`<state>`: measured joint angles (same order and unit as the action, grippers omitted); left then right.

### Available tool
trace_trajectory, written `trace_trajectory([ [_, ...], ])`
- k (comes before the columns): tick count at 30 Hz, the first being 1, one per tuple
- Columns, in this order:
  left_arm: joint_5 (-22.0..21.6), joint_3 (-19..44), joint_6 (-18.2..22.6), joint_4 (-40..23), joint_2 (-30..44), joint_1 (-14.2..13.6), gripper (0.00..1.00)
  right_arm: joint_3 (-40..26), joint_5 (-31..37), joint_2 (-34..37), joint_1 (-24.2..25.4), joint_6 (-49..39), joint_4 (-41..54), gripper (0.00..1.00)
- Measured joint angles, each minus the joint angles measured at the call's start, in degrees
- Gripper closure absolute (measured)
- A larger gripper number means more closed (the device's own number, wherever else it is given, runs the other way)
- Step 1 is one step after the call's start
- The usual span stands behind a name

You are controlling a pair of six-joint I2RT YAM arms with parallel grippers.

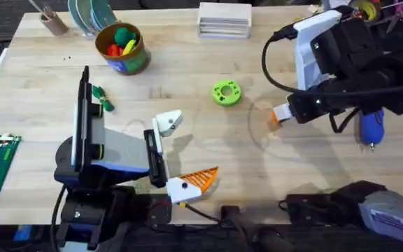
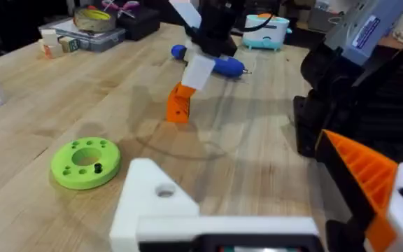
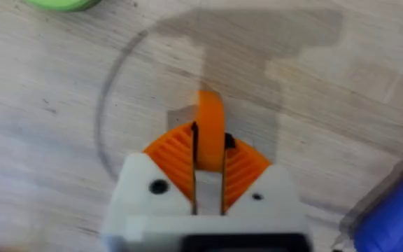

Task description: Pick up the gripper from the table and insert it into the empty holder that is missing its gripper. Then pick up a screw, insert it into the mounting hole, and use the screwdriver to tighten it. Finally, clean up the table by picking up the vegetable and placing it into the bucket.

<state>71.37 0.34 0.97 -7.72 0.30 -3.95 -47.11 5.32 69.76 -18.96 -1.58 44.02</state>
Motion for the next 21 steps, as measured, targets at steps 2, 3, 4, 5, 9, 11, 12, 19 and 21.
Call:
trace_trajectory([
  [2, 0.0, 0.0, 0.0, 0.0, 0.0, 0.0, 0.008, 0.0, 0.0, 0.0, 0.0, -0.1, -0.1, 0.746],
  [3, 0.0, 0.0, 0.0, 0.0, 0.0, 0.0, 0.008, 0.0, 0.1, 0.0, 0.0, -0.2, -0.2, 0.873],
  [4, 0.0, 0.0, 0.0, 0.0, 0.0, 0.0, 0.008, 0.0, 0.1, 0.0, 0.0, -0.1, -0.2, 0.964],
  [5, 0.0, 0.0, 0.0, 0.0, 0.0, 0.0, 0.008, -0.1, 0.2, 0.0, 0.0, -0.2, -0.1, 0.983],
  [9, 0.0, 0.0, 0.0, 0.0, 0.0, 0.0, 0.008, -1.3, 0.2, -0.1, 0.0, -0.2, 1.7, 0.981],
  [11, 0.0, 0.0, 0.0, 0.0, 0.0, 0.0, 0.008, -2.9, 0.3, -0.5, 0.0, -0.2, 2.9, 0.981],
  [12, 0.0, 0.0, 0.0, 0.0, 0.0, 0.0, 0.008, -3.9, 0.3, -1.0, 0.0, -0.2, 3.6, 0.981],
  [19, 0.0, 0.0, 0.0, 0.0, 0.0, 0.0, 0.007, -14.0, 0.3, -7.3, 0.0, -0.2, 9.7, 0.982],
  [21, 0.0, 0.0, 0.0, 0.0, 0.0, 0.0, 0.007, -15.7, 0.2, -9.3, 0.0, -0.2, 11.2, 0.982],
])
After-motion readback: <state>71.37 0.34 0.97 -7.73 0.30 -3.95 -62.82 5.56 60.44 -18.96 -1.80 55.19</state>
